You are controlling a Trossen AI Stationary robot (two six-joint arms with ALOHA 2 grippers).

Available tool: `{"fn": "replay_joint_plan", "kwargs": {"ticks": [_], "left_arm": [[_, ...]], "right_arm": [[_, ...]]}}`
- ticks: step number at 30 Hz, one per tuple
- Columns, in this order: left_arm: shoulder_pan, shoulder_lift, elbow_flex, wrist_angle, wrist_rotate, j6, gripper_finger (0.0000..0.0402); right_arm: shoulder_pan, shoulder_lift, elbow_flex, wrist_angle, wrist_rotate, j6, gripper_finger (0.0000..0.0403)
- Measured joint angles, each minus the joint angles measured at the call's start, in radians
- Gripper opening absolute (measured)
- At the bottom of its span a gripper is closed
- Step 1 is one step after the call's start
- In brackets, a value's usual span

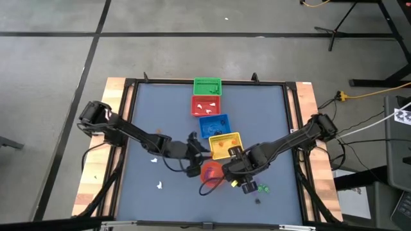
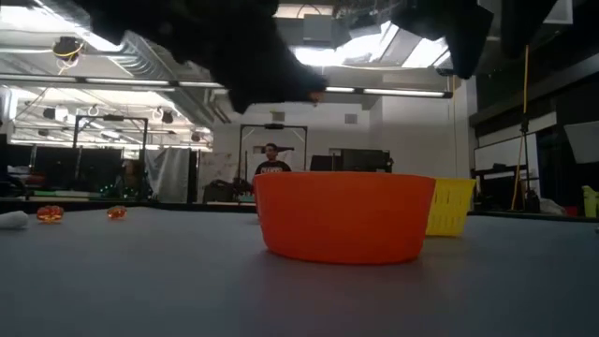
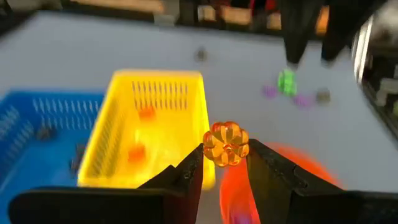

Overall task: Sort Halloween decoration
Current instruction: Put the orange pumpkin toy into the yellow bin

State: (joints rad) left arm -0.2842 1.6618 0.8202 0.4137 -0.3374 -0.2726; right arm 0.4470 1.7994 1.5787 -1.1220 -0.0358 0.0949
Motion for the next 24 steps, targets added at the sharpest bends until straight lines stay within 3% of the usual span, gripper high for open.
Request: {"fn": "replay_joint_plan", "kwargs": {"ticks": [5, 11, 24], "left_arm": [[0.055, 0.073, 0.002, 0.182, 0.003, 0.022, 0.0101], [0.103, 0.131, 0.000, 0.203, 0.002, 0.018, 0.0102], [0.136, 0.133, 0.000, 0.211, 0.066, 0.021, 0.0102]], "right_arm": [[0.000, -0.027, 0.000, -0.031, 0.002, 0.015, 0.0167], [0.000, -0.040, 0.000, -0.036, -0.037, 0.033, 0.0167], [-0.001, -0.040, 0.000, -0.031, -0.112, 0.092, 0.0167]]}}
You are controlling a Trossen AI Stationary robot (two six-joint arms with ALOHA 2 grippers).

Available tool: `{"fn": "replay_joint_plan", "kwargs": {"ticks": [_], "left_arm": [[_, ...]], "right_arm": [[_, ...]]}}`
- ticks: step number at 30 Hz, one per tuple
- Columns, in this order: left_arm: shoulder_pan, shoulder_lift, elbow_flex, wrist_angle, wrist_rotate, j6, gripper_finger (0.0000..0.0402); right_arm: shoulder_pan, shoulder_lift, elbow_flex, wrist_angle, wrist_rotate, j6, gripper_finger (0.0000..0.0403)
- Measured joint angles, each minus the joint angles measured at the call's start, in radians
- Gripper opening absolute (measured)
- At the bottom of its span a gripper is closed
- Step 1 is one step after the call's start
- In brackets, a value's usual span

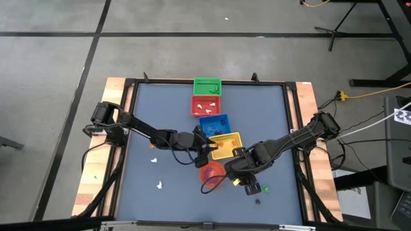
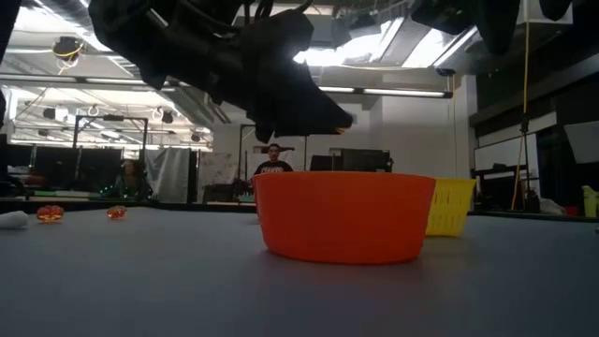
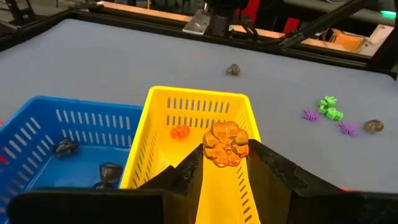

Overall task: Sort Halloween decoration
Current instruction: Put the orange pumpkin toy into the yellow bin, then put the purple spider toy into the orange bin

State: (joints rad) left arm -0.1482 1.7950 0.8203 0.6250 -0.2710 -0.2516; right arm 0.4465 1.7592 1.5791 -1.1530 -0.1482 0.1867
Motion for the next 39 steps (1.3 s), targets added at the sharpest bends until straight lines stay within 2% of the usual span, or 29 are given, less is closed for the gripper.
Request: {"fn": "replay_joint_plan", "kwargs": {"ticks": [3, 13, 19, 24, 27, 31, 39], "left_arm": [[0.000, 0.000, 0.000, -0.002, 0.000, 0.000, 0.0109], [0.000, 0.000, 0.000, -0.006, 0.000, 0.000, 0.0179], [-0.003, 0.000, 0.000, -0.007, 0.000, 0.000, 0.0180], [-0.003, 0.000, 0.000, -0.007, 0.000, -0.001, 0.0180], [-0.003, 0.000, 0.000, -0.007, 0.000, -0.001, 0.0180], [-0.003, 0.000, 0.000, -0.007, 0.000, -0.002, 0.0180], [-0.003, 0.000, 0.000, -0.007, 0.000, -0.003, 0.0180]], "right_arm": [[0.000, 0.000, 0.000, 0.000, 0.000, 0.000, 0.0167], [0.015, 0.000, 0.000, 0.000, -0.019, 0.076, 0.0167], [0.112, 0.001, 0.000, -0.001, -0.016, 0.097, 0.0167], [0.215, 0.001, -0.020, -0.001, 0.131, 0.097, 0.0167], [0.257, 0.001, -0.063, -0.002, 0.171, 0.097, 0.0167], [0.278, 0.002, -0.127, -0.003, 0.174, 0.089, 0.0167], [0.265, 0.002, -0.256, 0.011, 0.158, -0.037, 0.0167]]}}
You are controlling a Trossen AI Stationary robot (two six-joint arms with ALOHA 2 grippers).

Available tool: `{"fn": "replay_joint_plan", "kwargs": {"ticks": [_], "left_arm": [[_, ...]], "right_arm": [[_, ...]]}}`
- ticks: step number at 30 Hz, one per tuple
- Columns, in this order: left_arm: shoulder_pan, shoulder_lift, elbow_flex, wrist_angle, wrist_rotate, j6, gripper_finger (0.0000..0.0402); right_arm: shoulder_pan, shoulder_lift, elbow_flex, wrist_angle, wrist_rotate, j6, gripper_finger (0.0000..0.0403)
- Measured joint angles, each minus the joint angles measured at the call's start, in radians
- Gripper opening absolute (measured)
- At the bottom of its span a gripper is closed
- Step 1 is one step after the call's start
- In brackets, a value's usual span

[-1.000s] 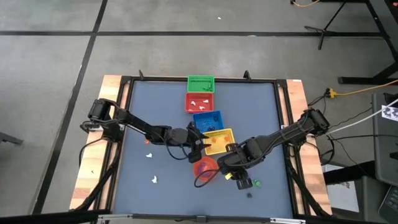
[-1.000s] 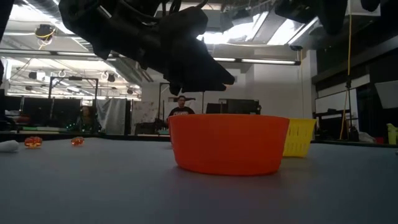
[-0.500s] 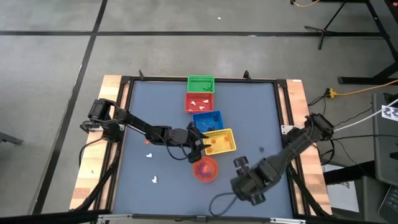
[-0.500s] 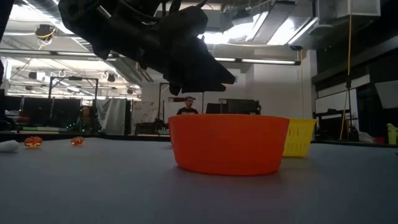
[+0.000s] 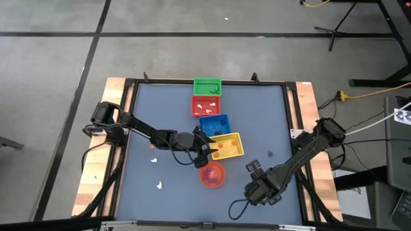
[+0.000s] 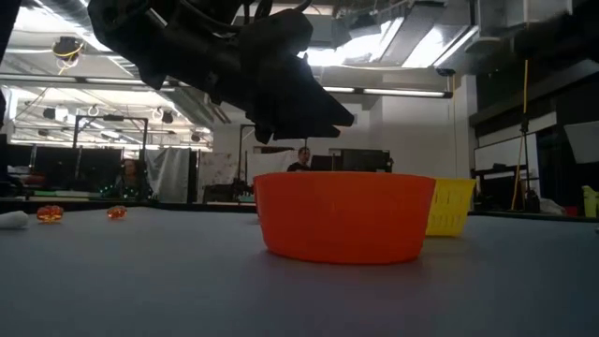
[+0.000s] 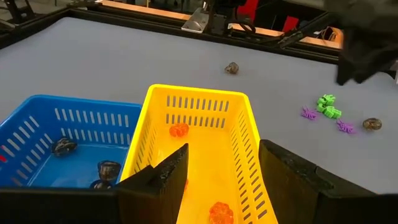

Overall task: Sort Halloween decoration
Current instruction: Put the purple spider toy into the orange bin

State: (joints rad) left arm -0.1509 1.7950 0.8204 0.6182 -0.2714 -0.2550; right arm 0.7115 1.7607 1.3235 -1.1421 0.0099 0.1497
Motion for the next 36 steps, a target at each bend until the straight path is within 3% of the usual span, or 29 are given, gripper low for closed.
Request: {"fn": "replay_joint_plan", "kwargs": {"ticks": [15, 36], "left_arm": [[0.000, 0.000, 0.000, 0.000, 0.000, 0.001, 0.0180], [0.000, 0.000, 0.000, 0.000, 0.000, 0.002, 0.0180]], "right_arm": [[0.002, 0.000, -0.226, 0.260, -0.001, -0.262, 0.0167], [0.001, 0.000, -0.256, 0.289, 0.013, -0.313, 0.0167]]}}
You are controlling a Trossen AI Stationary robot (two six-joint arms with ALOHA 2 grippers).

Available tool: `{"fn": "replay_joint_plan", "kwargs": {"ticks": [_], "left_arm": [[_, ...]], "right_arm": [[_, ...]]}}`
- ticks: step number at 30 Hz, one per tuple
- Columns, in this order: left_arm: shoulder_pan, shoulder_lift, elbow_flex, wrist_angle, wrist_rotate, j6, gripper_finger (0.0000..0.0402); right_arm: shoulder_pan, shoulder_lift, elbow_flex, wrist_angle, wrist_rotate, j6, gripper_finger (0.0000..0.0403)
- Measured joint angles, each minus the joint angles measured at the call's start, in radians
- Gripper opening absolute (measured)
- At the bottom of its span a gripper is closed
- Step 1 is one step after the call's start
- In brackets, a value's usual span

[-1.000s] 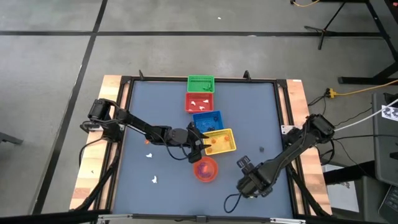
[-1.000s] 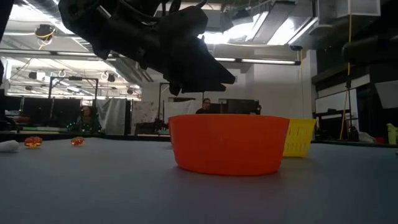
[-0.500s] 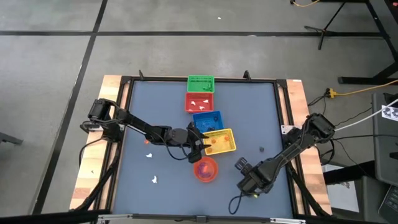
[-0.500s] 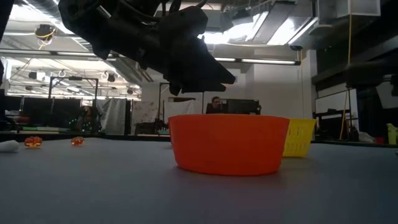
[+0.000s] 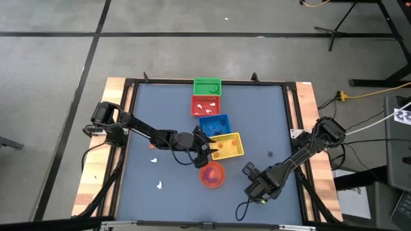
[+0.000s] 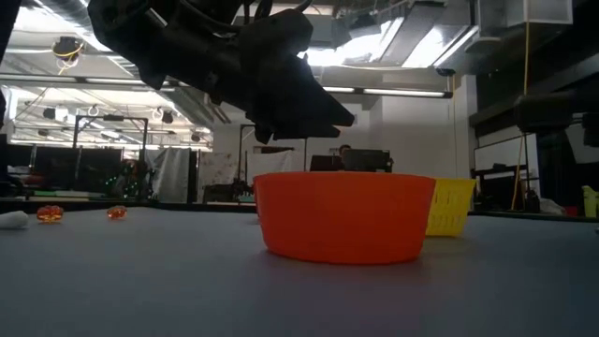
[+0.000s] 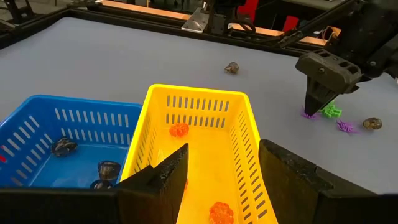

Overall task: Sort Halloween decoration
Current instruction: Put the purple spider toy into the orange bin

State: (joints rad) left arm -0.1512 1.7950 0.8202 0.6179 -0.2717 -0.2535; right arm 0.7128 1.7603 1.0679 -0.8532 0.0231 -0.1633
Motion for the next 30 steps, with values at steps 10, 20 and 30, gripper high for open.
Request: {"fn": "replay_joint_plan", "kwargs": {"ticks": [10, 20, 30], "left_arm": [[0.000, 0.000, 0.000, 0.000, 0.000, 0.000, 0.0179], [0.000, 0.000, 0.000, 0.000, 0.000, 0.000, 0.0179], [0.000, 0.000, 0.000, 0.000, 0.000, 0.002, 0.0179]], "right_arm": [[0.000, 0.002, 0.046, -0.011, -0.013, 0.000, 0.0167], [0.000, 0.002, 0.033, -0.002, 0.029, 0.001, 0.0167], [0.000, 0.001, -0.034, 0.083, 0.019, 0.001, 0.0167]]}}
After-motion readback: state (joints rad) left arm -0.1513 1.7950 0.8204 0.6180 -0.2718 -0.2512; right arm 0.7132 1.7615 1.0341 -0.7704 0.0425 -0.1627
